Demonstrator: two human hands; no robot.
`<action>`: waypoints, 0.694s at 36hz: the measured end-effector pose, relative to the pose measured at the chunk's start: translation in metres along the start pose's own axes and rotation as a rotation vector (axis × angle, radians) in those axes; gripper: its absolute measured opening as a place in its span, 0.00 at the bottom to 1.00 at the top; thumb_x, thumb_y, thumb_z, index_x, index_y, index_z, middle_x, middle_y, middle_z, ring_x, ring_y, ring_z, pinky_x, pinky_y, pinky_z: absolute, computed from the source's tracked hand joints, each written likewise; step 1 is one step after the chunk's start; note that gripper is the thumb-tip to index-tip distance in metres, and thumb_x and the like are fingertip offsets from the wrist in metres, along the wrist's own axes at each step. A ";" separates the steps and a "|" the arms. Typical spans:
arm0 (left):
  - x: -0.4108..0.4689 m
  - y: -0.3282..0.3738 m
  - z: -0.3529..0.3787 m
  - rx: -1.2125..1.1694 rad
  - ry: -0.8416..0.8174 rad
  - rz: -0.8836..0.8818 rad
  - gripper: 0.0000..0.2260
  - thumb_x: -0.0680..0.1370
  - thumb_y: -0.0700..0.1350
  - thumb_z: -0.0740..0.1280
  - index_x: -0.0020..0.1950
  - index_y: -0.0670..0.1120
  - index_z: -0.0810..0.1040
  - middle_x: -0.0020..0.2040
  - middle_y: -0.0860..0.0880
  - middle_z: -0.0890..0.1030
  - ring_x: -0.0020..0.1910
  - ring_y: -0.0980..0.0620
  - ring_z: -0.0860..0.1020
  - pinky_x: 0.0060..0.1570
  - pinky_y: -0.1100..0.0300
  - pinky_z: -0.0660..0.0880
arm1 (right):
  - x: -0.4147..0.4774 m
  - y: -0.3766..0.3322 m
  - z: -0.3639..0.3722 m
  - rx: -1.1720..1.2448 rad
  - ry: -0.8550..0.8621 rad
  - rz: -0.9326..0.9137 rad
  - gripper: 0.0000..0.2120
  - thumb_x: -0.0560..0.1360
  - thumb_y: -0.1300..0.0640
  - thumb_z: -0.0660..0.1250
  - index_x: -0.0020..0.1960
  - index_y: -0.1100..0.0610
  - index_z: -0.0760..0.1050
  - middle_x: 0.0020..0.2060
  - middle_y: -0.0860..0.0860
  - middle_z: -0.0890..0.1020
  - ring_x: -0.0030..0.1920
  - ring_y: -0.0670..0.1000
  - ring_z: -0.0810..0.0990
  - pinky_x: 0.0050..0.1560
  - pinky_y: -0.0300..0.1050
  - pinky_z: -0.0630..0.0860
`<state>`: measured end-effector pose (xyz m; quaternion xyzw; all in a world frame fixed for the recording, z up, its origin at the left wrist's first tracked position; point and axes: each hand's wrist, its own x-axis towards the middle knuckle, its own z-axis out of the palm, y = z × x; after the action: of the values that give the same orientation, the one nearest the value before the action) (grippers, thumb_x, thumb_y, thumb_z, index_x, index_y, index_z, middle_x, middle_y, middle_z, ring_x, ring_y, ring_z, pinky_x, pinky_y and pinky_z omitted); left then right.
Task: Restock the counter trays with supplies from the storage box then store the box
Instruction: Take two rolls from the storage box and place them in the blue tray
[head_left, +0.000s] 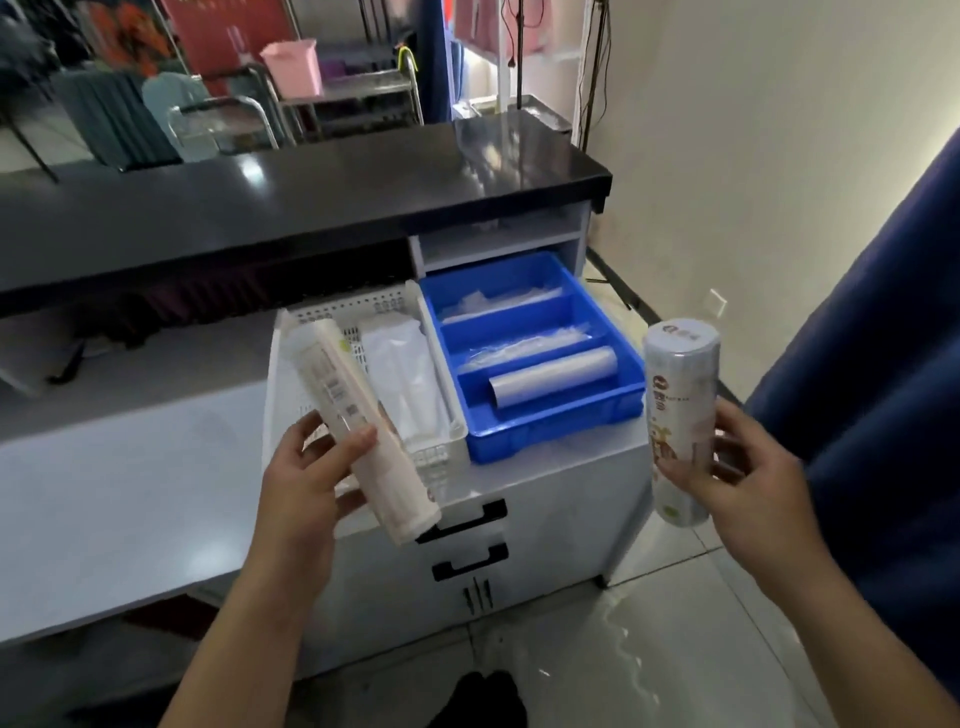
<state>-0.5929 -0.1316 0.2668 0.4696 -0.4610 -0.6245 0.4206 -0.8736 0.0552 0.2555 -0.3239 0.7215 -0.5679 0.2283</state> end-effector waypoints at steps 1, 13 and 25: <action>0.009 0.002 0.005 -0.001 0.003 0.003 0.22 0.75 0.41 0.71 0.69 0.48 0.73 0.56 0.48 0.84 0.53 0.48 0.84 0.48 0.45 0.81 | 0.013 -0.001 -0.003 -0.035 -0.020 -0.022 0.29 0.71 0.61 0.75 0.60 0.33 0.71 0.60 0.45 0.79 0.58 0.44 0.78 0.49 0.40 0.77; 0.130 0.005 0.055 -0.099 0.092 -0.065 0.17 0.77 0.42 0.70 0.65 0.48 0.76 0.57 0.47 0.82 0.55 0.46 0.82 0.46 0.47 0.80 | 0.177 -0.025 0.017 -0.971 -0.504 -0.359 0.29 0.71 0.56 0.72 0.69 0.42 0.68 0.63 0.44 0.75 0.58 0.52 0.73 0.55 0.53 0.74; 0.173 -0.005 0.091 -0.100 0.160 -0.102 0.17 0.76 0.43 0.71 0.65 0.49 0.77 0.54 0.50 0.83 0.52 0.49 0.83 0.43 0.51 0.80 | 0.252 0.017 0.071 -1.261 -0.986 -0.364 0.21 0.73 0.49 0.67 0.66 0.42 0.69 0.60 0.48 0.73 0.59 0.54 0.73 0.56 0.52 0.73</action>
<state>-0.7175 -0.2801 0.2399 0.5194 -0.3698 -0.6277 0.4465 -1.0010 -0.1727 0.2307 -0.7155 0.6582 0.1236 0.1986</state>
